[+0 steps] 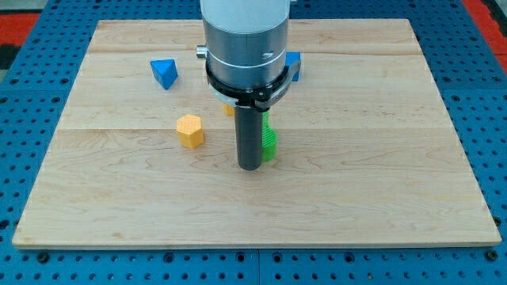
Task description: Move the green circle towards up
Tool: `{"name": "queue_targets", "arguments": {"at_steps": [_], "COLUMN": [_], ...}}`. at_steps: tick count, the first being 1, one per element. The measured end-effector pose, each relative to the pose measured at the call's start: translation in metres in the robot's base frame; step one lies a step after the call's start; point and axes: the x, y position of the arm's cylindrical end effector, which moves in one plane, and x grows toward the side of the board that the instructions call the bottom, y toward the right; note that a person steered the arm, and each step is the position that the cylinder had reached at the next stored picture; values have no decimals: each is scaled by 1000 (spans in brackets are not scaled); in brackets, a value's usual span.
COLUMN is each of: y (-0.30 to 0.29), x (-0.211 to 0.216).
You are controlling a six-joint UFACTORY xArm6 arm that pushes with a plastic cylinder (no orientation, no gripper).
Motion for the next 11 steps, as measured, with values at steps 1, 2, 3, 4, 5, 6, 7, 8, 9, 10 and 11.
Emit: {"name": "queue_targets", "arguments": {"at_steps": [1, 2, 3, 4, 5, 6, 7, 8, 9, 10, 11], "y": [7, 15, 29, 37, 37, 37, 37, 37, 37, 36, 34], "x": [0, 5, 11, 11, 4, -5, -12, -21, -29, -32, -35]}}
